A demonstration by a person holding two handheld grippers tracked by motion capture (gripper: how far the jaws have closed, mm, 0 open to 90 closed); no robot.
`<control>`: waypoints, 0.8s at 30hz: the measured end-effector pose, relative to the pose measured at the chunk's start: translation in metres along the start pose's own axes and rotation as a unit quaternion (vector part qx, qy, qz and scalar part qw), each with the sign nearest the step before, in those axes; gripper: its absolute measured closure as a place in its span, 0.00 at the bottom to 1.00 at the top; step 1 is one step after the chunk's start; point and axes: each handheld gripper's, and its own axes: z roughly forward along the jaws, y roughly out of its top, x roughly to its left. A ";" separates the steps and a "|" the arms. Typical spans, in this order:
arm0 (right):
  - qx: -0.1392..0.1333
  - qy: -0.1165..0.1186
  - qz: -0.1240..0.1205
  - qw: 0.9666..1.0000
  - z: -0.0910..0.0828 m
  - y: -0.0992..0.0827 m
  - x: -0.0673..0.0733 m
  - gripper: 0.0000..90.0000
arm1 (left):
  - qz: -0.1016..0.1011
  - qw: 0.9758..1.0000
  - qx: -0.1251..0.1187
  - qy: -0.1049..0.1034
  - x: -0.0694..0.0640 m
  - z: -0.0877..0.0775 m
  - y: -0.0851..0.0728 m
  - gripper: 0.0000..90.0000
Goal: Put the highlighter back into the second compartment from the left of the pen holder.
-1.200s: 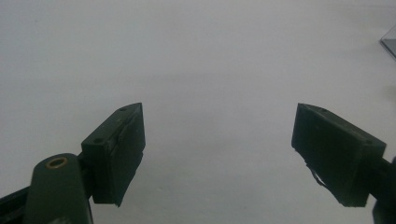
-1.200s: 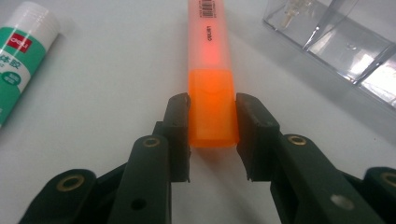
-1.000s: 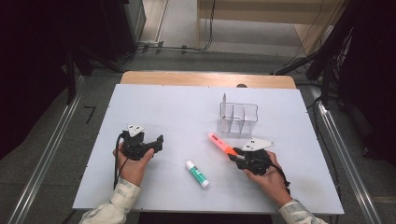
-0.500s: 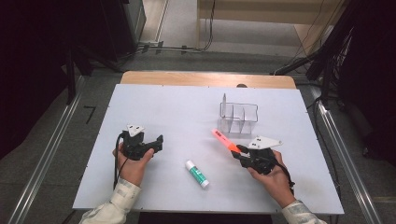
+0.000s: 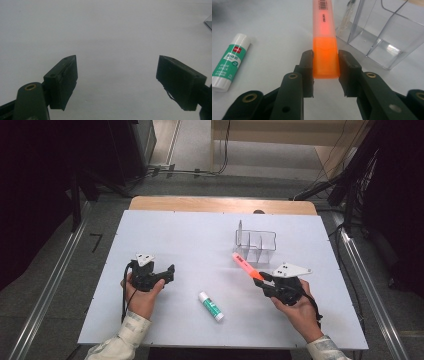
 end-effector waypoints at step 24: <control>-0.022 -0.021 0.006 1.000 -0.022 0.010 -0.011 0.73 | 0.001 1.000 0.002 0.000 0.000 0.001 0.000 0.20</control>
